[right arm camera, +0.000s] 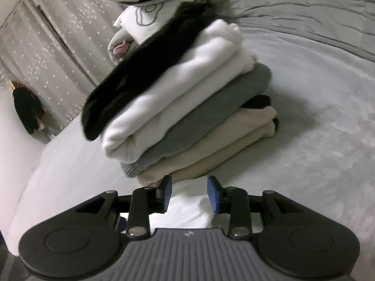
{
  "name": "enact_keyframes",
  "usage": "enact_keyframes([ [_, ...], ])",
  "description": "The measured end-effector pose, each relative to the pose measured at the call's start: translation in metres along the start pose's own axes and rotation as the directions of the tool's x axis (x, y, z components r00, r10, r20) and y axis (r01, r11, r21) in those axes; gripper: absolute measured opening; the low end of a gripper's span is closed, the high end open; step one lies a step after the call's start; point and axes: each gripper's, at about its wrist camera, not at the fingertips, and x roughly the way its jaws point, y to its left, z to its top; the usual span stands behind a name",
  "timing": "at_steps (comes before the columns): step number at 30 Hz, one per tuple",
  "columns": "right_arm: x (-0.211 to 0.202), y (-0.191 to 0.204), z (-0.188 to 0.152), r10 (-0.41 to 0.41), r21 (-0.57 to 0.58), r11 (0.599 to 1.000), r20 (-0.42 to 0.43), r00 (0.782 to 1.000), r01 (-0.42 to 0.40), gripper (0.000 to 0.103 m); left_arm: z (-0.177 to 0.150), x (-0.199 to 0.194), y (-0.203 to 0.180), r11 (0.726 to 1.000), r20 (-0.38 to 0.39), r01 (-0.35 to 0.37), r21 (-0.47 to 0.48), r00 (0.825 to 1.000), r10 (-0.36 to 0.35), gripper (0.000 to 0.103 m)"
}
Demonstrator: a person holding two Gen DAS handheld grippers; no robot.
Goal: Fold clothes
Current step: 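Carry the folded garment toward the clothes stack with both grippers, then move both open grippers over the long white garment on the bed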
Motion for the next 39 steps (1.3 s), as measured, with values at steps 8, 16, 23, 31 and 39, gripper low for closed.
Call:
enact_keyframes([
  [8, -0.011, 0.038, -0.013, -0.006, -0.111, 0.994, -0.029, 1.000, 0.003, 0.040, -0.018, -0.046, 0.031, 0.996, -0.015, -0.082, 0.036, 0.996, 0.082, 0.072],
  [16, -0.004, 0.078, -0.035, -0.018, -0.228, 0.974, -0.080, 0.997, -0.001, 0.043, -0.044, -0.091, 0.064, 0.988, -0.027, -0.138, 0.066, 0.990, 0.140, 0.094],
  [23, 0.003, 0.116, -0.061, -0.021, -0.345, 0.938, -0.113, 0.993, -0.019, 0.044, -0.087, -0.125, 0.084, 0.992, 0.004, -0.121, 0.042, 0.993, 0.121, 0.103],
  [31, 0.013, 0.148, -0.086, -0.029, -0.419, 0.907, -0.147, 0.989, -0.036, 0.045, -0.136, -0.139, 0.085, 0.986, 0.009, -0.137, 0.094, 0.991, 0.137, 0.103],
  [39, 0.019, 0.156, -0.097, -0.064, -0.472, 0.882, -0.147, 0.987, -0.014, 0.045, -0.136, -0.137, 0.079, 0.978, -0.010, -0.163, 0.127, 0.986, 0.166, 0.103],
])
